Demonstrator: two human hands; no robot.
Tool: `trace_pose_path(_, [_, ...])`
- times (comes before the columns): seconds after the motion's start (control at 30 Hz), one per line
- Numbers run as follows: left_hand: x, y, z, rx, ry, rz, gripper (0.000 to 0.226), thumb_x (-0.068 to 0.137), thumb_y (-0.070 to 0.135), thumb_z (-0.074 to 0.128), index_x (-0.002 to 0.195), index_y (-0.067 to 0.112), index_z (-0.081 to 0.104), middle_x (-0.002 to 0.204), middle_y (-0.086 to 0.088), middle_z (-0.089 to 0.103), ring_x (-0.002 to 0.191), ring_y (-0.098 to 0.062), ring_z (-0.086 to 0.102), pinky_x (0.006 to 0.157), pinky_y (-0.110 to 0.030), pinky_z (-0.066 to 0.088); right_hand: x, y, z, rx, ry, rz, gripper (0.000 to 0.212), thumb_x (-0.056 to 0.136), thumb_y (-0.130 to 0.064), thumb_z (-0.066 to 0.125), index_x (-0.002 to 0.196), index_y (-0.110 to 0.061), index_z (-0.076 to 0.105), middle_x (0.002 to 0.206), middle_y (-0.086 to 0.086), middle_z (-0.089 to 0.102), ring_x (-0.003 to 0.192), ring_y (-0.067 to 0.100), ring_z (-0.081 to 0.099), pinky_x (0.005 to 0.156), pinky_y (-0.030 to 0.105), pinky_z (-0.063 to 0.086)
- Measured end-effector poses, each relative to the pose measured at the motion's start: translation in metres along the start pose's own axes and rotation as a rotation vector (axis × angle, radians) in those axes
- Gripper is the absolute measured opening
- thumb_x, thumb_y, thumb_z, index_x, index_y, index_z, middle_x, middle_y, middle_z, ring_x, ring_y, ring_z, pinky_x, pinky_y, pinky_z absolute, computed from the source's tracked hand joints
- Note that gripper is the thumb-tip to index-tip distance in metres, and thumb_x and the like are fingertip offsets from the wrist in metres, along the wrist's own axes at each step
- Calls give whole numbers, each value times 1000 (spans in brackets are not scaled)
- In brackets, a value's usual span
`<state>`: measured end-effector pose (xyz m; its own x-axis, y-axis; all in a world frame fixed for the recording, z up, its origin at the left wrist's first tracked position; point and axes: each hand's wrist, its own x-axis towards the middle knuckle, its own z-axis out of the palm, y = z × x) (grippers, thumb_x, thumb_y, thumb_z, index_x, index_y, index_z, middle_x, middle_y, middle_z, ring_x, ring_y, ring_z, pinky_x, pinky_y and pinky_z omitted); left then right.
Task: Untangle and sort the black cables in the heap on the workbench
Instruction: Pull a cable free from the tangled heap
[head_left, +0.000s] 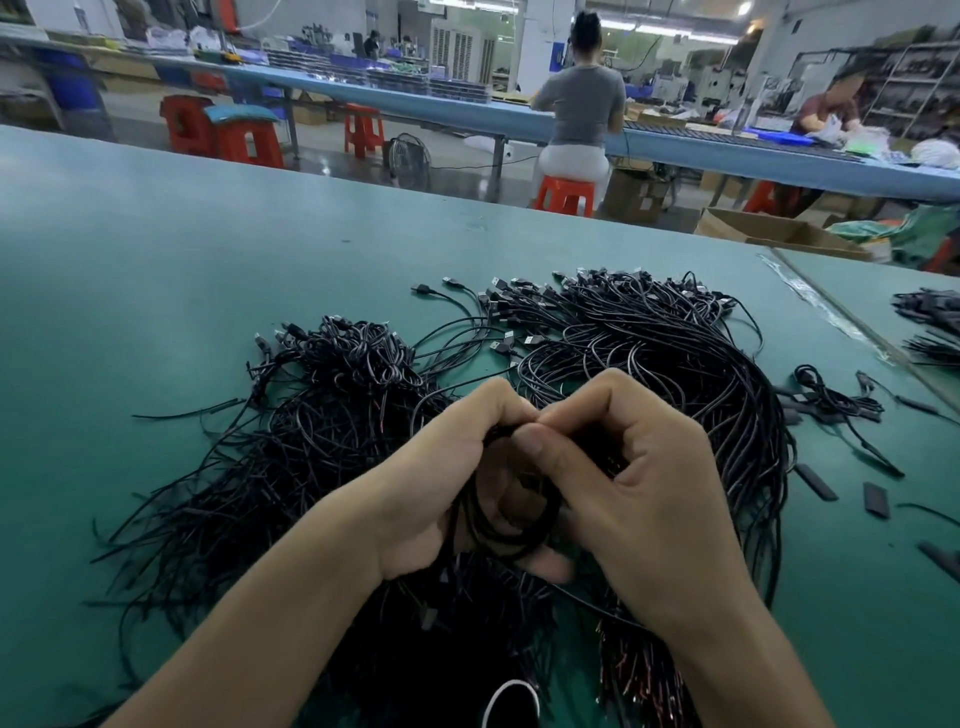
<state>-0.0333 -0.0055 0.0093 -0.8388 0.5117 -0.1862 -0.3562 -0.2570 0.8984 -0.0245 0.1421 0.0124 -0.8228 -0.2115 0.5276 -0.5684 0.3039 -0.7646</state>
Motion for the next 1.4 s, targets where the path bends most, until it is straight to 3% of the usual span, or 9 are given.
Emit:
trace_pose_path(0.13, [1,-3,3,142,-13,-47,68,99,52,27,68,12,72,63,-13,64,43,-17,58,35,-17,42,0,1,-3,76,48,40,18,85,-15,76,76,-24,62,72,-4,69,42,11,60,39,28,49])
trace_pose_path(0.27, [3,-7,3,175,71,-30,68,91,74,35,59,24,68,54,-2,52,35,-8,38,32,-10,24,2,4,-3,24,77,37,20,84,-13,77,75,-24,64,73,-8,68,65,13,65,57,32,54])
trace_pose_path(0.4, [2,-8,-3,204,14,19,72,79,89,35,60,26,64,53,7,42,39,-4,25,34,-10,20,3,3,-3,35,79,33,18,86,-16,76,76,-25,64,72,-4,67,60,16,62,54,24,49])
trace_pose_path(0.63, [5,-8,-7,198,148,111,61,86,77,43,54,25,44,49,9,29,37,-7,22,35,-12,20,4,1,-2,26,124,35,14,84,-17,77,82,-25,66,76,-11,68,65,9,66,58,12,46])
trace_pose_path(0.77, [4,1,-18,131,361,223,59,95,64,40,50,26,44,50,2,47,39,-12,45,32,-17,30,2,12,-4,-119,138,210,17,87,-40,70,97,-38,56,88,-19,63,74,3,63,61,12,47])
trace_pose_path(0.87, [1,3,-22,131,416,294,58,95,63,41,50,26,45,47,3,49,30,-7,37,30,-12,24,1,16,2,-194,113,263,13,91,-36,67,90,-35,54,85,-24,62,64,2,61,56,12,45])
trace_pose_path(1.1, [7,2,-27,-55,644,375,61,101,56,39,50,24,50,41,5,32,28,-7,23,29,-13,17,-8,10,13,-434,-501,347,24,84,-53,70,84,-29,69,72,-13,67,65,1,63,62,25,56])
trace_pose_path(1.23, [7,4,-30,-58,699,351,64,100,56,40,47,23,51,40,8,29,29,-7,21,29,-14,17,-15,2,32,-640,-472,324,43,79,-69,63,81,-26,64,77,-10,61,74,8,61,65,30,54])
trace_pose_path(1.4, [6,4,-29,15,698,333,59,98,60,43,56,20,55,42,9,30,33,-7,20,31,-18,16,-21,-7,44,-719,-477,316,44,84,-67,60,83,-23,57,81,-10,49,80,20,56,66,32,44])
